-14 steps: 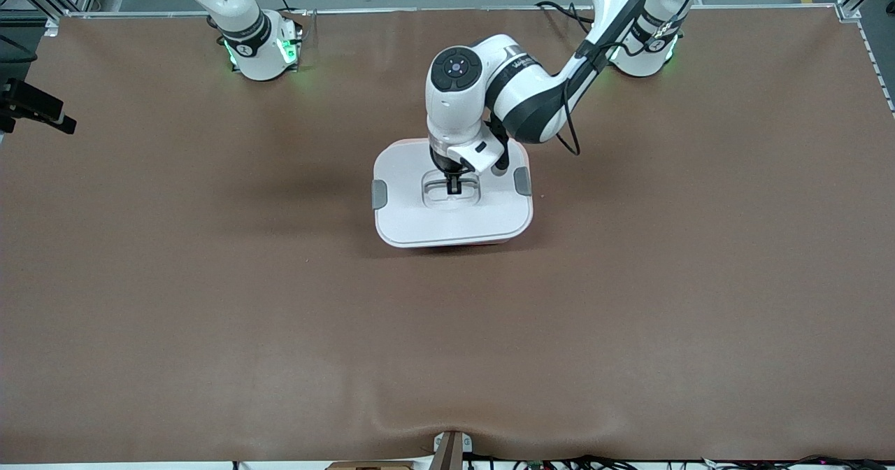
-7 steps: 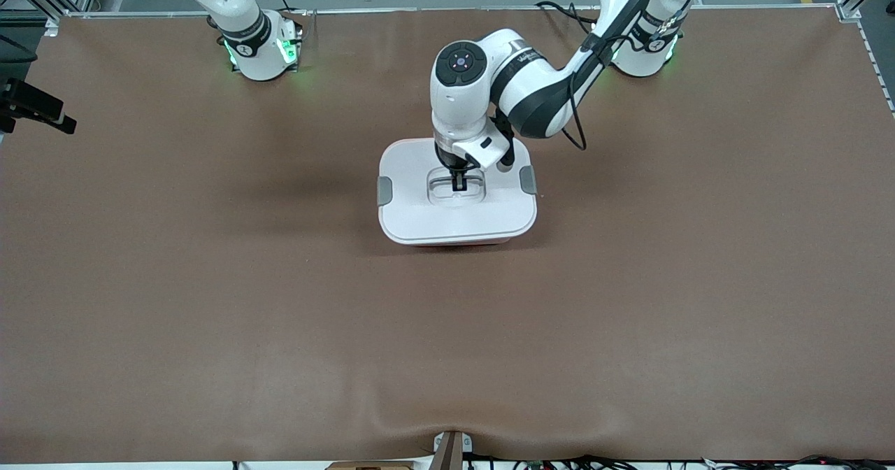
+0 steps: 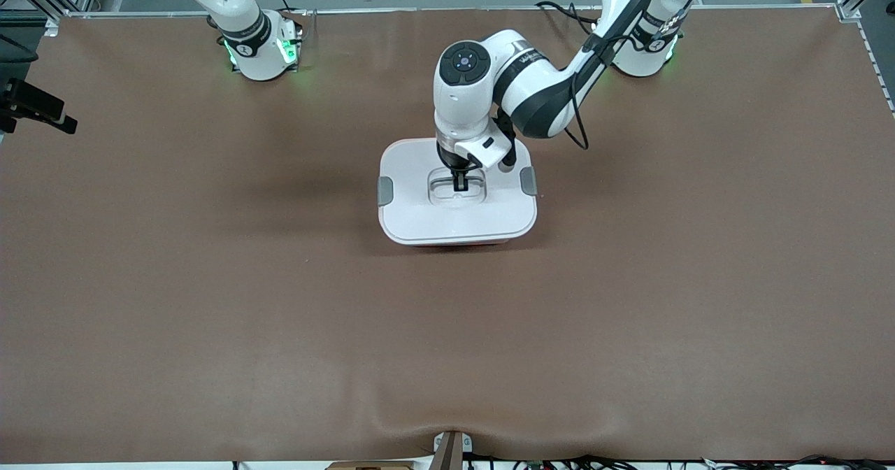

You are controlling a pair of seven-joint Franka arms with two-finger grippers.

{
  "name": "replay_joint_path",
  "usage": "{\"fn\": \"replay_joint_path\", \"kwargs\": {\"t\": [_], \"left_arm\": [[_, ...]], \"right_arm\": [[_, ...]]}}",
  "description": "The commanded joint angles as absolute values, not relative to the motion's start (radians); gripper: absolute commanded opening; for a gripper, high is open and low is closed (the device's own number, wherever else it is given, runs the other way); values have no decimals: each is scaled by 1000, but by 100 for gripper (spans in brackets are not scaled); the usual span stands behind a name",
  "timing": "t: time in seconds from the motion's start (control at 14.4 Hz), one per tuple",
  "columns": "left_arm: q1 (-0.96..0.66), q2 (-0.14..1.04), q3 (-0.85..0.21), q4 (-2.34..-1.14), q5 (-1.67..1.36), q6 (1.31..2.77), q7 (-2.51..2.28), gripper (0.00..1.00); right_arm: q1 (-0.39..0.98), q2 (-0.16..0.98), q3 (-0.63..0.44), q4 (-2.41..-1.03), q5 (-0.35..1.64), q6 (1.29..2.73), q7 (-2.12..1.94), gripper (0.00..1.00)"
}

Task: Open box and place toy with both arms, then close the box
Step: 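Press the lid down onto the box with the left gripper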

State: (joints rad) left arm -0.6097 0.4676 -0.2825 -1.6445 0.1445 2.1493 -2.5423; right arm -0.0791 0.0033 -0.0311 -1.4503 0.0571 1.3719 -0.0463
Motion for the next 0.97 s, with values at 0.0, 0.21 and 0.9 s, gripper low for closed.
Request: {"fn": "replay_joint_path", "kwargs": {"t": [0.0, 0.21, 0.9], "left_arm": [[-620, 466, -287, -1655, 152, 2164, -2548, 0], [-620, 465, -287, -1667, 153, 2164, -2548, 0], [-624, 465, -288, -1701, 167, 2174, -2534, 0]], "right_arm": [[-86, 3, -20, -1446, 78, 1358, -48, 100], [-66, 5, -20, -1445, 69, 1359, -43, 100], [-81, 3, -25, -1440, 66, 1358, -48, 100]]}}
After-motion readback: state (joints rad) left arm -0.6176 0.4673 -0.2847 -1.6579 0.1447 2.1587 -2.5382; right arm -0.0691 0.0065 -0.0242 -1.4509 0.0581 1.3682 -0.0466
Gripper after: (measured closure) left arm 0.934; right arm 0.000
